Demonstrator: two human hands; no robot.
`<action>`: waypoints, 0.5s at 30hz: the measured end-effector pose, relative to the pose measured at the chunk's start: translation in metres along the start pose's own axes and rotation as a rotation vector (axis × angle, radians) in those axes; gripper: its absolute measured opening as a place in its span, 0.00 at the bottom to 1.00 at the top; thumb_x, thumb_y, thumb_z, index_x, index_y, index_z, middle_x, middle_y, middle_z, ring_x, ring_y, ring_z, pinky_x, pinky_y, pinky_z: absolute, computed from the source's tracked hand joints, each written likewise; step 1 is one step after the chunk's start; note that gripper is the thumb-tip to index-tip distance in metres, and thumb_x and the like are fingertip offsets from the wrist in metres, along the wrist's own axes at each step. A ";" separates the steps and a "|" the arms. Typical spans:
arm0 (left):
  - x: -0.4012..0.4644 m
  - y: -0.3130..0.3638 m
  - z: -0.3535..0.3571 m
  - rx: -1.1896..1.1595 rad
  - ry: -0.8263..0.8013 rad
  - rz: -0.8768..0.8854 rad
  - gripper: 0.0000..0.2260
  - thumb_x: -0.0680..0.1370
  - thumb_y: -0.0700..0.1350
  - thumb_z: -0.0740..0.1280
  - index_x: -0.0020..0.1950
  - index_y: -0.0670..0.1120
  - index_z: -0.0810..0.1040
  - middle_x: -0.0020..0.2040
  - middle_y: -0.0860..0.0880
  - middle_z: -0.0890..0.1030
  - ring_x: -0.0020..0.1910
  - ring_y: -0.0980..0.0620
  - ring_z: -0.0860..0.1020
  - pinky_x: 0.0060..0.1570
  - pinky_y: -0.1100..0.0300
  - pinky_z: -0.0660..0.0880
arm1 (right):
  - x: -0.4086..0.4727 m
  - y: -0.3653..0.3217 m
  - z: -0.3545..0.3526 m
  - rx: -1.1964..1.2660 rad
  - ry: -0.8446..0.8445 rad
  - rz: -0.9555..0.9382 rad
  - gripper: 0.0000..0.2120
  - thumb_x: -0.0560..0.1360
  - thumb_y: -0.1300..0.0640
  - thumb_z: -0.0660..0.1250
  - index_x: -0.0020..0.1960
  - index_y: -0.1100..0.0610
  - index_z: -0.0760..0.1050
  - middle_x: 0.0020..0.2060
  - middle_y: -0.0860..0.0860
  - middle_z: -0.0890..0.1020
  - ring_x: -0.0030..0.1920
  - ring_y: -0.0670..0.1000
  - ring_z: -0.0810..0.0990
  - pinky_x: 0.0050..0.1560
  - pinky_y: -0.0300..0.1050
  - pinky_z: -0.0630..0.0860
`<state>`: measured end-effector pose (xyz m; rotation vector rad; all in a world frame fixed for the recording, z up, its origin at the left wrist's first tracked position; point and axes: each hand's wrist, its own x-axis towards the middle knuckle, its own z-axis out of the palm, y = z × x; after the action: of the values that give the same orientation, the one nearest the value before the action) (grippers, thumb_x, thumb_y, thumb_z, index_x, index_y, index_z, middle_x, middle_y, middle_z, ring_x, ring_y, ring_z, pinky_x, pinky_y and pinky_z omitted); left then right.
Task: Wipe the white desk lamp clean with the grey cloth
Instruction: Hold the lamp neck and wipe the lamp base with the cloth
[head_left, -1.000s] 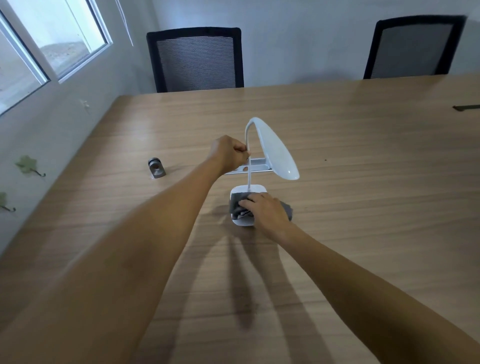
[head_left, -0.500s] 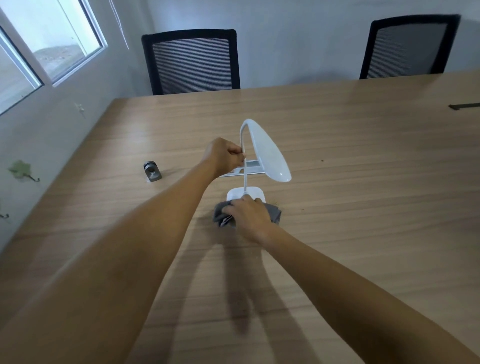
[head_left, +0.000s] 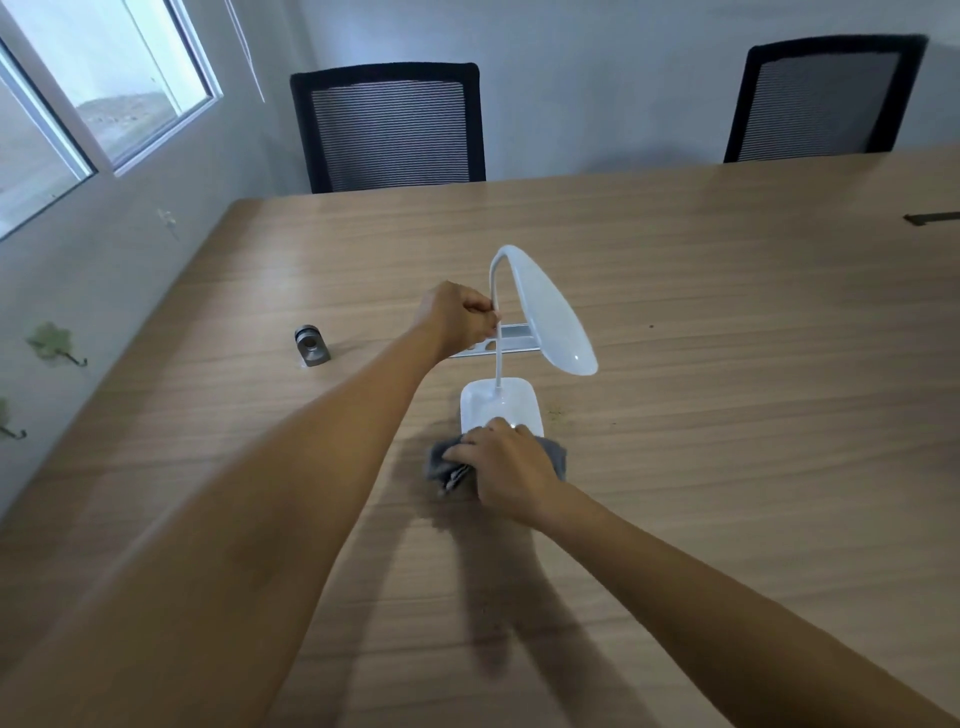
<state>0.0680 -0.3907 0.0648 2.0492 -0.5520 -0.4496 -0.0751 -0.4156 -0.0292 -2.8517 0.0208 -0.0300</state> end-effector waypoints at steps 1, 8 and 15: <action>0.000 0.001 0.000 -0.057 -0.016 -0.036 0.11 0.73 0.34 0.69 0.55 0.33 0.81 0.50 0.34 0.83 0.36 0.47 0.82 0.34 0.69 0.78 | -0.004 0.003 -0.002 0.018 0.026 0.029 0.22 0.72 0.65 0.60 0.62 0.50 0.76 0.58 0.51 0.80 0.56 0.58 0.73 0.53 0.52 0.70; -0.007 0.013 -0.007 -0.437 -0.126 -0.233 0.06 0.77 0.43 0.64 0.48 0.44 0.80 0.55 0.44 0.82 0.52 0.45 0.82 0.60 0.52 0.78 | 0.002 0.031 -0.013 -0.084 0.115 0.358 0.17 0.78 0.57 0.57 0.67 0.51 0.71 0.65 0.50 0.74 0.63 0.57 0.68 0.60 0.51 0.67; -0.006 0.012 -0.011 -0.479 -0.207 -0.250 0.13 0.79 0.52 0.60 0.43 0.47 0.78 0.47 0.47 0.81 0.48 0.48 0.80 0.53 0.57 0.78 | -0.012 0.020 0.002 -0.016 0.043 0.131 0.21 0.75 0.60 0.61 0.67 0.47 0.72 0.64 0.49 0.76 0.61 0.57 0.70 0.60 0.53 0.69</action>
<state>0.0659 -0.3855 0.0809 1.6216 -0.2720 -0.8613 -0.0868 -0.4340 -0.0369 -2.8583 0.2171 -0.0636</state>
